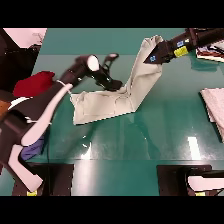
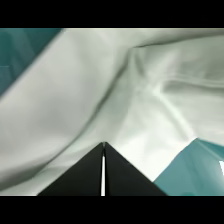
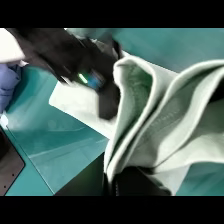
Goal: Fold the shirts.
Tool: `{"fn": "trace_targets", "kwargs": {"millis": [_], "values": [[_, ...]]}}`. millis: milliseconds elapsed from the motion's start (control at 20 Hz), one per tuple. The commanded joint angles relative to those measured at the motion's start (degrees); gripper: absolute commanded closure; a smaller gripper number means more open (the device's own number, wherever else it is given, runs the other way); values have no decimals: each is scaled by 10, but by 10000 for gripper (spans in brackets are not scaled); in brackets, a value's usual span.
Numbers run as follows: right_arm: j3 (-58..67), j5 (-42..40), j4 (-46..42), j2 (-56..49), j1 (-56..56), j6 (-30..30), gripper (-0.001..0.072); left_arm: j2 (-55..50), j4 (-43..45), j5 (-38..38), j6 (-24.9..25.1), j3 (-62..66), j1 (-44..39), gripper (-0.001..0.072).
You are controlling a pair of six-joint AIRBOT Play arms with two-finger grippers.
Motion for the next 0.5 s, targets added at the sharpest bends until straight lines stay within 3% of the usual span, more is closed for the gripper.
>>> {"fn": "trace_targets", "kwargs": {"millis": [0,150,400,450], "values": [[0,-15,1,-12,41,-5,693,84,85,-51,11,0,60,682],[1,-49,10,-45,113,-5,692,158,116,-78,17,0,131,681],[1,-211,91,-130,261,-51,668,242,143,-91,17,0,223,681],[1,-226,89,-148,285,-64,441,249,143,-94,17,0,233,681]]}}
